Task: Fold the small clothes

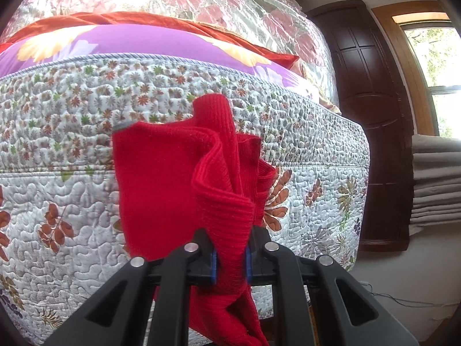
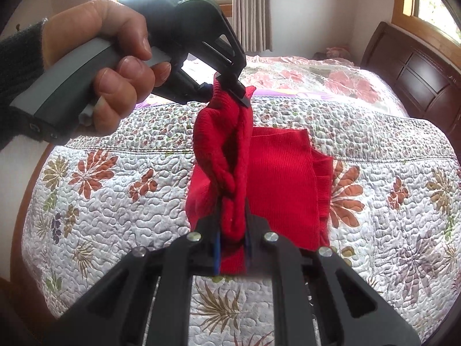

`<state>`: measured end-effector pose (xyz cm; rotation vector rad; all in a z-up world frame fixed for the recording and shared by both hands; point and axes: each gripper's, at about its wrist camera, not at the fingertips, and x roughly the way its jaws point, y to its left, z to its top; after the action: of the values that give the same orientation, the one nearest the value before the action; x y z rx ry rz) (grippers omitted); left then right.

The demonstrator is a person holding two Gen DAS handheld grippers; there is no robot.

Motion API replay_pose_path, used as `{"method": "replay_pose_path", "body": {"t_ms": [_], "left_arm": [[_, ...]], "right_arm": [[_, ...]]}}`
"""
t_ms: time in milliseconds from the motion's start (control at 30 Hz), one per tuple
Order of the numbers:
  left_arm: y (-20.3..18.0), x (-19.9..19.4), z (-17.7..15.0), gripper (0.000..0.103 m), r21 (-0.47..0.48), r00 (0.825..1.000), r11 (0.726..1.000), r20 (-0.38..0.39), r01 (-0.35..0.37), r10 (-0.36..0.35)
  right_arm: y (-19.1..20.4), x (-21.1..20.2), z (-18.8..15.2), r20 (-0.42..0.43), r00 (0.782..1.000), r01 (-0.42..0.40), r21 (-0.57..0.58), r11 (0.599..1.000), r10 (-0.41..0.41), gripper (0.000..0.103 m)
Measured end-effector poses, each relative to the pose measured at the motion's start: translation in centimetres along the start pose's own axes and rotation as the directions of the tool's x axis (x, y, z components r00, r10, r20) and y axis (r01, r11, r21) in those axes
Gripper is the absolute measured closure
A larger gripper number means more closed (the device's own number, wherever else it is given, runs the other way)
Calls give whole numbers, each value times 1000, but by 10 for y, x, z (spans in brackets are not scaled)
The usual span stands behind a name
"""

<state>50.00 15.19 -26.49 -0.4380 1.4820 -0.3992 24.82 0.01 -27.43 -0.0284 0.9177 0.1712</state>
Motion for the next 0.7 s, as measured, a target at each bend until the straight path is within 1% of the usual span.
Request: {"method": "replay_pose_path", "body": {"t_ms": [233,533,700], "left_arm": [[-16,31,-1,90,9,999,1000,-21,-29,30],[-34,57,2,91,20,997,997,-31,-68,68],[-42,73,1,91,26,995,996,-38,-90,91]], "right_arm": [[-32,6,-11,-27,1000,-10,70,998,12,93],[-64,15,-20,-51,998,-35,148,988,43,93],[-79,20,-28,-68,997,-34,180,983,47,93]]}}
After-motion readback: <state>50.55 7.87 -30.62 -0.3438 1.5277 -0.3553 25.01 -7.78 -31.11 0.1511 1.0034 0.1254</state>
